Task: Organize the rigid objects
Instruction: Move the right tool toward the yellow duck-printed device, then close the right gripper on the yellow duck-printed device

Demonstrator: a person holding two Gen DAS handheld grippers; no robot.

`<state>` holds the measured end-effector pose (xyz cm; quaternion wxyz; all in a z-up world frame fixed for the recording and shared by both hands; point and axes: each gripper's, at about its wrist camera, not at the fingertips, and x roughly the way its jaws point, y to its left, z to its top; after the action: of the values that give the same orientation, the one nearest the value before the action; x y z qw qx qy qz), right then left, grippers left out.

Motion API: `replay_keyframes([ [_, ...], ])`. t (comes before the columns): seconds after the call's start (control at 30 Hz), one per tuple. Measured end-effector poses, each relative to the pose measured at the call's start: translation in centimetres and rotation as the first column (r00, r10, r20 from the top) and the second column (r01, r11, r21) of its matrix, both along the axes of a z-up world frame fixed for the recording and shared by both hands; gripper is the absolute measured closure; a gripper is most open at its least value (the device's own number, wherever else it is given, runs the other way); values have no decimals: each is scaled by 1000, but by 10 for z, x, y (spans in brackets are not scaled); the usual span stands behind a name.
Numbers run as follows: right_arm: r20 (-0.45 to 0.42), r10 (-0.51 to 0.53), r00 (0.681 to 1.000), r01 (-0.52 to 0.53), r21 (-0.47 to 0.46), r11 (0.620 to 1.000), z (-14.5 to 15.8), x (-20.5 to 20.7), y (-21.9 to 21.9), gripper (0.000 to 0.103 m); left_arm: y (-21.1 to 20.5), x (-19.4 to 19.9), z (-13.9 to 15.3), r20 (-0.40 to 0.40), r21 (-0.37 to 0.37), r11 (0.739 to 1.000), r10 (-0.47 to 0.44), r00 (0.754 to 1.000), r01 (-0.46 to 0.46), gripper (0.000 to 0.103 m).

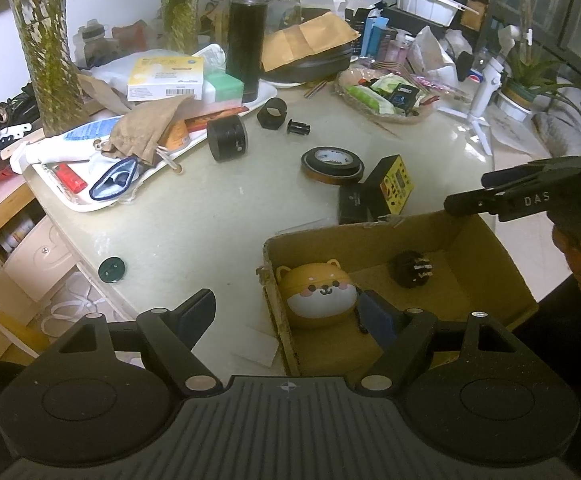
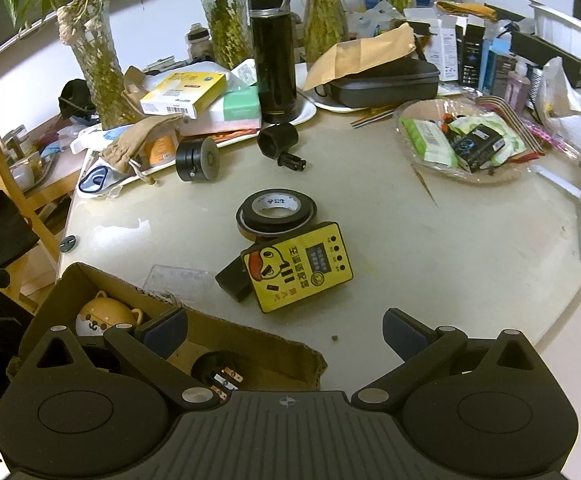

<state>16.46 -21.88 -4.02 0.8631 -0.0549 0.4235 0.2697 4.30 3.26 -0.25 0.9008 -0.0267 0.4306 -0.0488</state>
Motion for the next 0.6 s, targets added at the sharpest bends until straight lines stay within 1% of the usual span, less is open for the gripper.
replay_keyframes([
  [0.27, 2, 39, 999, -39, -11, 999, -4, 18, 6, 0, 0, 0, 0, 0, -6, 1000, -2, 1000, 2, 24],
  [0.5, 4, 72, 997, -72, -28, 997, -15, 40, 12, 0, 1, 1, 0, -6, -17, 1000, 6, 1000, -6, 24],
  [0.6, 3, 104, 995, -104, -41, 994, -21, 49, 17, 0, 2, 1, -1, -8, -22, 1000, 7, 1000, -7, 24],
])
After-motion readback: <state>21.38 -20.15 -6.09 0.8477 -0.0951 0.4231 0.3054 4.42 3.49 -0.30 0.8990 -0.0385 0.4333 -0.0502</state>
